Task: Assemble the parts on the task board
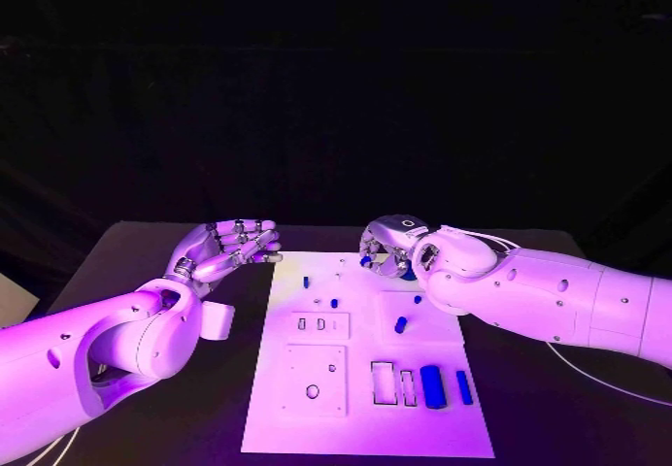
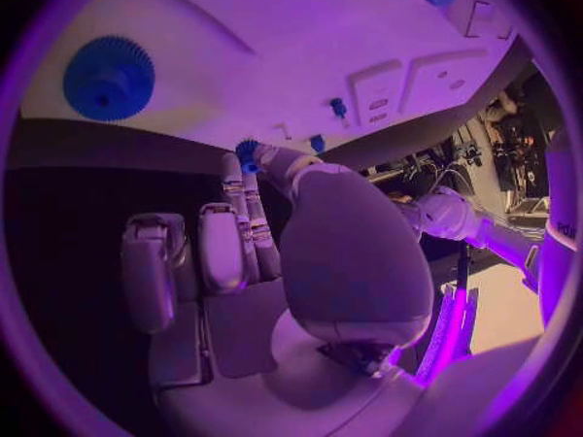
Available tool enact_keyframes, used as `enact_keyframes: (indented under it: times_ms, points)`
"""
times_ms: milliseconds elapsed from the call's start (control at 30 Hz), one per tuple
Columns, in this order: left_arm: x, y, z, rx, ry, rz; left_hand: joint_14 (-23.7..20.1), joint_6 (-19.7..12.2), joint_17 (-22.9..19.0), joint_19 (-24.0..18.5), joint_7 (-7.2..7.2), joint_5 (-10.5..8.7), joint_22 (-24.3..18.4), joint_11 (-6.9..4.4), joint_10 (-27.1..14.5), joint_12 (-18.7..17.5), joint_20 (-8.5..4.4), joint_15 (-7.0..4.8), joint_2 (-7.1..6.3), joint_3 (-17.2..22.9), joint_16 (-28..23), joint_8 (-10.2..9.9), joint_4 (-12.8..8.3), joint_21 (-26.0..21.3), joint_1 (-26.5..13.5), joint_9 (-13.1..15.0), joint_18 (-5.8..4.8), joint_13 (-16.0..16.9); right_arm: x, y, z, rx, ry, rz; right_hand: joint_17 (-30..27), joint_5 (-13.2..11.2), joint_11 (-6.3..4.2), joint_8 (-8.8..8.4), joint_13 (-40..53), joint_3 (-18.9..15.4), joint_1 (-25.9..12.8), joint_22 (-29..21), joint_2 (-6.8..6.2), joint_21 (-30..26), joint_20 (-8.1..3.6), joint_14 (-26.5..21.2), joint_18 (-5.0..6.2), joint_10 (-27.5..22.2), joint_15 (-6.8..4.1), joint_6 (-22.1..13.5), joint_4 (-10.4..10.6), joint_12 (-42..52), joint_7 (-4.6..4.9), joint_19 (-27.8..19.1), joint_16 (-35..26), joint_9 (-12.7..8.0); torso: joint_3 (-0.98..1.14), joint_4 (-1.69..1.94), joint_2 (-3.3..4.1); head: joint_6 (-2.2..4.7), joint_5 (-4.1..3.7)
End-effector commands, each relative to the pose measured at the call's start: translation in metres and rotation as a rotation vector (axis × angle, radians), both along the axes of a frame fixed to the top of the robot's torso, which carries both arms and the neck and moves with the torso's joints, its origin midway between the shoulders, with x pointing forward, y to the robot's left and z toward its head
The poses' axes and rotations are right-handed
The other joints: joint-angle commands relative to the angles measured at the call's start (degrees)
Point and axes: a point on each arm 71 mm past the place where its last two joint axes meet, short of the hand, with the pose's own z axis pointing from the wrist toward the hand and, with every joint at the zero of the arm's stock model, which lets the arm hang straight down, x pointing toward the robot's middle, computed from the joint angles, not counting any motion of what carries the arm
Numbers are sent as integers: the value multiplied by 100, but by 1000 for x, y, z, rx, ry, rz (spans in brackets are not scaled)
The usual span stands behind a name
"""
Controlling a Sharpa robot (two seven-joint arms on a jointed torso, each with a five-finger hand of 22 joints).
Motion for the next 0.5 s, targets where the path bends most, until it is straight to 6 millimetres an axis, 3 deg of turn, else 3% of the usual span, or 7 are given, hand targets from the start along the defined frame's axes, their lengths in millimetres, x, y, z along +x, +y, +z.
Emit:
enact_keyframes:
  times_ms: [33,300,500]
  points:
    - [0,-3,1,-14,-4,-20,-32,-31,5,-55,52,-24,-5,43,-8,-39,2,12,-2,42,-39,7,2,4,-9,-1,59,-7,2,4,2,-5,-30,-4,4,35,5,31,4,29,15,843,12,12,-42,132,-58,47,-26,12,-24,8,-12,228,36,-1,-10,15,4,2,-16]
    - [0,-6,2,-16,-4,-25,-33,-31,9,-57,51,-25,-5,42,-7,-40,3,12,-1,48,-40,7,-3,5,-4,-1,60,-7,8,17,0,-14,-29,8,6,37,6,32,4,29,14,849,9,16,-42,132,-60,47,-26,11,-26,8,-10,231,38,1,-13,31,9,-30,16]
    - [1,-8,3,-17,-7,-29,-34,-32,12,-58,51,-25,-5,42,-7,-42,3,12,-1,51,-41,7,-5,5,-1,-1,60,-7,15,26,-3,-23,-25,13,-1,42,11,30,5,27,3,835,-6,7,-42,131,-56,42,-24,2,-28,5,-5,223,37,8,-42,79,29,-20,11]
